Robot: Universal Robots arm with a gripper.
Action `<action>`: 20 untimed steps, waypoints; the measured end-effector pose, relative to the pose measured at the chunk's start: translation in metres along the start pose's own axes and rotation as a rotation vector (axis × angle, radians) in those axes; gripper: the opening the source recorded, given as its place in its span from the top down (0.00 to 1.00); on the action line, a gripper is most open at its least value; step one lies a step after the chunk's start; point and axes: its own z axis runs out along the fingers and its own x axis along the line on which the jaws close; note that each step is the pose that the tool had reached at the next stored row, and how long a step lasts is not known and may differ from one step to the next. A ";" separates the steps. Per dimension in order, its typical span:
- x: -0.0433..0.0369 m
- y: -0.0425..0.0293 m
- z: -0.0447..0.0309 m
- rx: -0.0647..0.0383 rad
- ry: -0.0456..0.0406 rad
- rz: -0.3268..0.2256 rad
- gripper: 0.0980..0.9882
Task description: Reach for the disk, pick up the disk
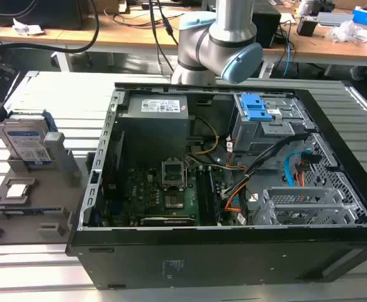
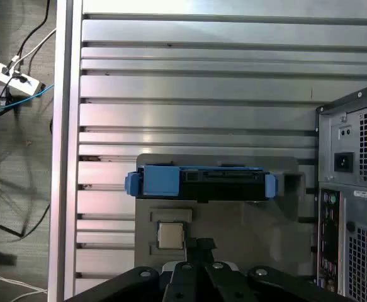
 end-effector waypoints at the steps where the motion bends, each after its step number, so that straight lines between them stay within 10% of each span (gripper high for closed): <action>1: 0.0000 0.0000 0.0000 0.000 0.0002 -0.005 1.00; 11: 0.0000 0.0003 0.0000 0.000 0.0026 -0.069 1.00; 20: 0.0000 0.0005 0.0000 0.000 0.0097 -0.254 1.00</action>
